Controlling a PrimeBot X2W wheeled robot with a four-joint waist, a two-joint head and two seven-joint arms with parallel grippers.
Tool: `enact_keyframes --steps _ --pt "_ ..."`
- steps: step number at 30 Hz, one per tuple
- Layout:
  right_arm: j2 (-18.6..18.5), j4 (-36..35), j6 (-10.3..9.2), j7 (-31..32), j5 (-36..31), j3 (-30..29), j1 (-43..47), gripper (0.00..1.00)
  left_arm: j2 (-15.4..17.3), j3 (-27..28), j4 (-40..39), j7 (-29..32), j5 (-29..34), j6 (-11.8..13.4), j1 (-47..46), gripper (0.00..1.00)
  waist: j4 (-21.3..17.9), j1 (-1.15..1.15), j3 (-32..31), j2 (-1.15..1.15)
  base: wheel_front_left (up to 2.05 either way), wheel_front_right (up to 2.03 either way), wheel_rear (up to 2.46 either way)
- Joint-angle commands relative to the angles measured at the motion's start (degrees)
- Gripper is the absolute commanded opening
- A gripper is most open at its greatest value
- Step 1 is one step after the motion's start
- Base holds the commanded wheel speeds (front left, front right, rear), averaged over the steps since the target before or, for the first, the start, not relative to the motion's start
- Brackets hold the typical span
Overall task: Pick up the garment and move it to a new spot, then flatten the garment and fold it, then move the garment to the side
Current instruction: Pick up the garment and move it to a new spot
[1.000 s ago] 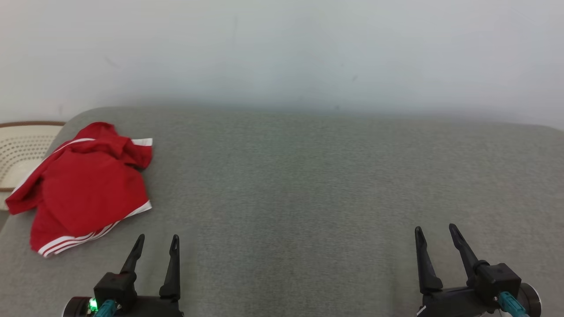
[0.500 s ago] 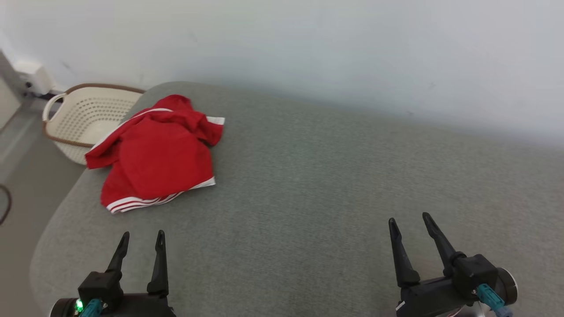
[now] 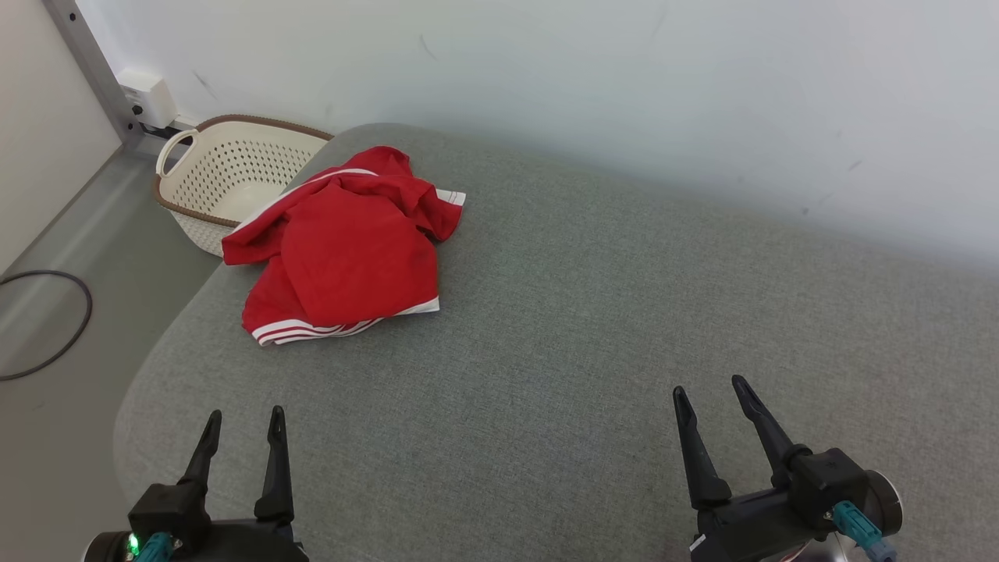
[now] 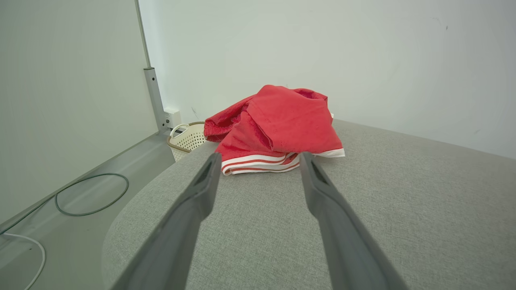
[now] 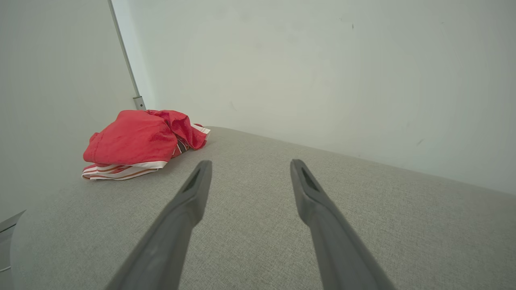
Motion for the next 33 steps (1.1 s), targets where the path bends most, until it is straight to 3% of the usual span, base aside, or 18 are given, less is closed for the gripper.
enact_keyframes --steps 1,20,27,33 --pt "-0.23 -0.17 0.02 -0.02 0.58 0.19 -0.46 1.00 -0.10 0.23 -0.28 -0.17 -0.42 0.05 0.56 1.00 0.02 0.00 0.16 0.00 0.00 0.00 0.00" --pt "-0.69 -0.12 0.02 -0.12 0.42 -0.18 -1.09 1.00 0.64 1.70 -1.45 0.54 -0.91 -1.11 -3.43 1.00 0.19 0.00 1.03 0.00 0.00 0.00 0.00" --pt "-1.10 -0.93 0.02 0.38 -0.01 0.24 -2.25 1.00 5.21 2.11 -3.62 8.06 -0.89 -3.29 -13.63 1.00 -0.77 0.00 3.23 0.00 0.00 0.00 0.00" --pt "-2.14 -1.53 0.02 0.93 -0.16 1.50 -4.55 1.00 8.17 2.70 2.93 16.30 -3.94 -6.43 -23.35 1.00 -3.72 0.00 6.91 0.00 0.00 0.00 0.00"
